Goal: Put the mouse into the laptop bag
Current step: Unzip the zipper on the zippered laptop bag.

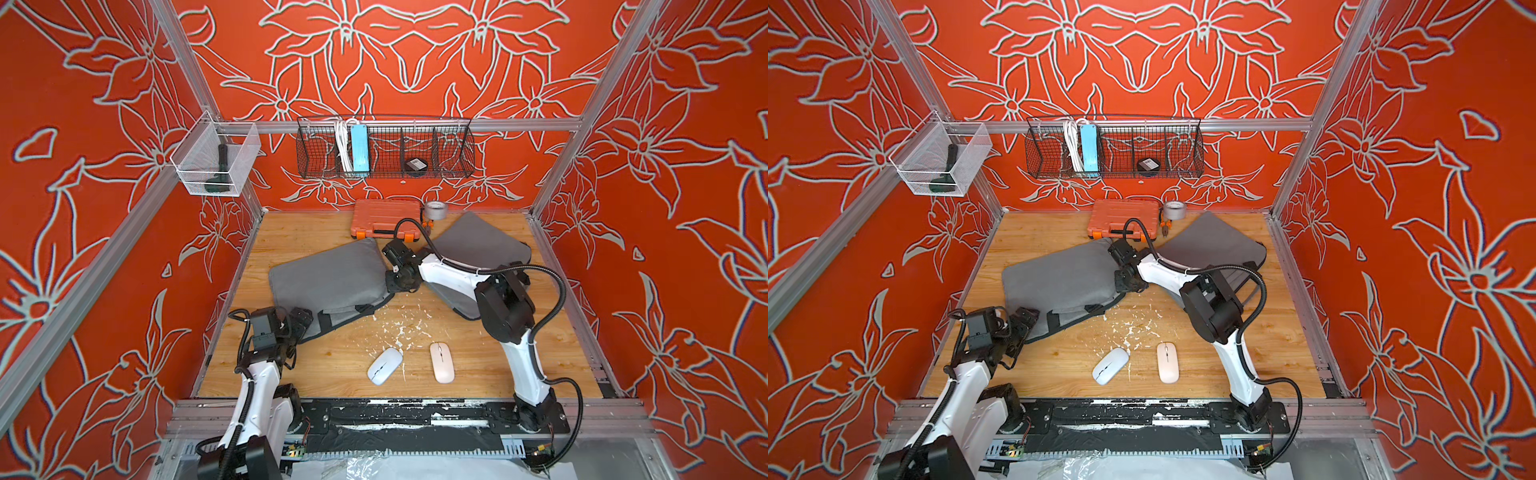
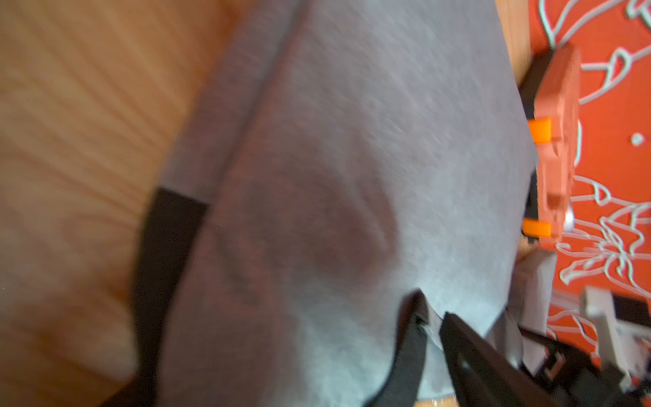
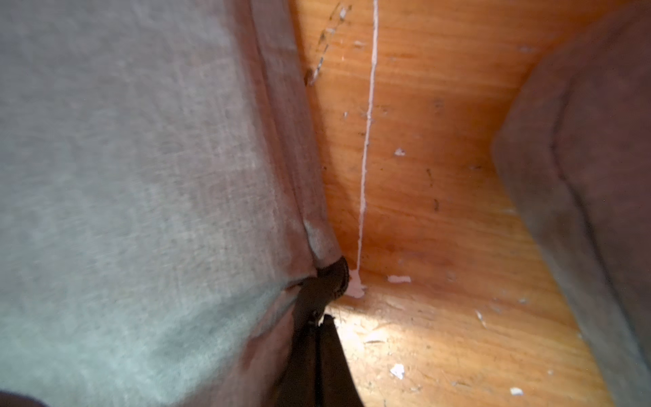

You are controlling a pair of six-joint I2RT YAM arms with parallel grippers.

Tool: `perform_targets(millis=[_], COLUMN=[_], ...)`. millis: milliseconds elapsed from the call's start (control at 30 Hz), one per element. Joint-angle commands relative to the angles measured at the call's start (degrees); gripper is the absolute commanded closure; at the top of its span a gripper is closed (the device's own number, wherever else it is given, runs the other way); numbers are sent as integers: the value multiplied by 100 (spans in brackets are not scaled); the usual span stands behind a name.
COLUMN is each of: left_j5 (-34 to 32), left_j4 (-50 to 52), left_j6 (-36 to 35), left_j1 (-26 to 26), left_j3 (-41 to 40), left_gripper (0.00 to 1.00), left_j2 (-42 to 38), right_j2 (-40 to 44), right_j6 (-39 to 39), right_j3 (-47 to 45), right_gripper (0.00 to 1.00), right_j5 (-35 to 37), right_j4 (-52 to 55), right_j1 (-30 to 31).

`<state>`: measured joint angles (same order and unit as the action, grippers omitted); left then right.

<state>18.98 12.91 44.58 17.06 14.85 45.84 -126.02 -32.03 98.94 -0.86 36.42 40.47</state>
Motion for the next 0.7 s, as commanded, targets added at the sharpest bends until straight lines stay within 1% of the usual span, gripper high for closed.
perform_targets(millis=[0, 67, 200, 300, 367, 433, 500, 567, 667], left_j5=[575, 719, 730, 749, 734, 355, -32, -22, 75], left_j4=[432, 708, 1352, 1833, 2231, 2665, 2884, 2913, 2853], left_j6=[65, 47, 145, 201, 128, 13, -45, -126, -228], left_j1=[-397, -542, -717, -791, -812, -818, -812, -815, -818], left_j3=[187, 363, 736, 932, 1116, 1377, 1468, 1366, 1162], left_gripper=[2, 2, 2, 2, 2, 2, 2, 2, 2], left_j2=[30, -69, -770, -1262, -1452, -1628, -1725, -1663, -1319], right_j2=[-352, -412, -288, -27, 53, -80, -340, -673, -1129], right_j6=[197, 233, 200, 185, 201, 181, 162, 139, 128], right_j3=[416, 400, -17, -517, -664, -479, -123, 359, 1064], right_gripper=[100, 100, 100, 100, 100, 100, 100, 100, 100], right_j5=[164, 88, 56, -162, -369, -520, -535, -450, -367], right_j4=[-493, -512, -756, -1186, -1392, -1369, -1221, -977, -619], right_j1=[-117, -153, -153, -145, -129, -80, -11, 31, 49])
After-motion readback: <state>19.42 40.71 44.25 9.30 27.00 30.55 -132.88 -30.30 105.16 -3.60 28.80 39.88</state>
